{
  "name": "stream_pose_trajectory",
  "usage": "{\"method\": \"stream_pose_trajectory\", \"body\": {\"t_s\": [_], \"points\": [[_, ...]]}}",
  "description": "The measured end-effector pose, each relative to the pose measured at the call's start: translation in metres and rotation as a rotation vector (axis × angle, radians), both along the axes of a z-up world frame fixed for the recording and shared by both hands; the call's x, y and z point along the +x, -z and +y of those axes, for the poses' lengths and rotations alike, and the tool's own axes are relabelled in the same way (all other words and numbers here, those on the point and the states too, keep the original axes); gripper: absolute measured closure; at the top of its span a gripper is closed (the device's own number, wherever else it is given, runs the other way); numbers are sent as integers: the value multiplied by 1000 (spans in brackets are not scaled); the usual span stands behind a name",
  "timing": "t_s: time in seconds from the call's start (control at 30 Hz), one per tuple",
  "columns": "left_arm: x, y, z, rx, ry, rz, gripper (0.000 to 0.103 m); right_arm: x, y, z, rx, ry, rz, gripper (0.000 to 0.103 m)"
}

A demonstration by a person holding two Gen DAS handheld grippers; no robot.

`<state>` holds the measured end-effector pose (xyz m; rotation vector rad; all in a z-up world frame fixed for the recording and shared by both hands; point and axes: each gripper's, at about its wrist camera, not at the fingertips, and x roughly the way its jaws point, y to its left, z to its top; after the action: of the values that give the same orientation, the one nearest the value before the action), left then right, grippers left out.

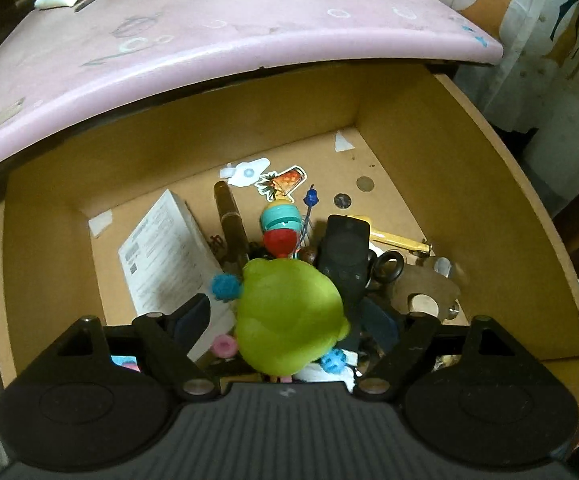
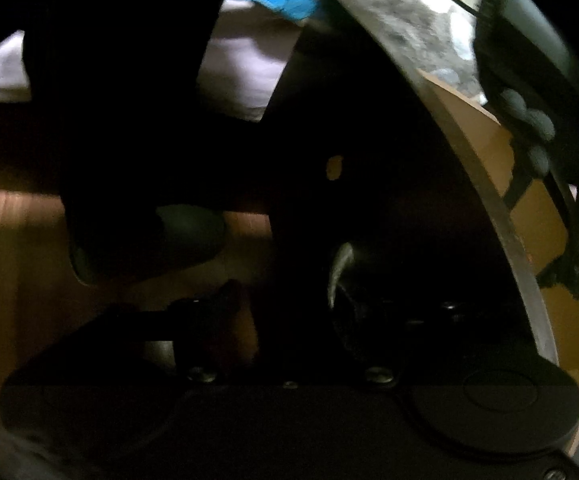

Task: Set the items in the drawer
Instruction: 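Carry the green toy ball into the open drawer and release it with the left tool, then grasp the white tube on the nightstand top with the left tool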

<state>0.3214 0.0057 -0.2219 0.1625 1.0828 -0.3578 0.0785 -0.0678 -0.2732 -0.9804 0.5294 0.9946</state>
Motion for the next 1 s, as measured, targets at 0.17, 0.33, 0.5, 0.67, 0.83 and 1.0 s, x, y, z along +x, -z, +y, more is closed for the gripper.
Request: {"method": "stream_pose_trajectory", "body": {"t_s": [0.17,0.33,0.5,0.67,0.83,1.0], "points": [[-17,-23,9,-12,-21,-28,20,9,-27,-11,59,43,129,54],[-29,-54,19,-19,-39,-88,20,11,-69,-34,177,92,160,34],[-27,-90,29,-35,-71,-182,20,30,-97,-62,295,226,322,34],[0,-121,40,-58,-136,-289,20,30,-114,-77,337,280,305,33],[56,-131,52,-65,-224,-340,20,56,-129,-99,393,382,368,31],[127,-125,70,-68,-300,-354,20,68,-123,-106,320,399,309,31]]}}
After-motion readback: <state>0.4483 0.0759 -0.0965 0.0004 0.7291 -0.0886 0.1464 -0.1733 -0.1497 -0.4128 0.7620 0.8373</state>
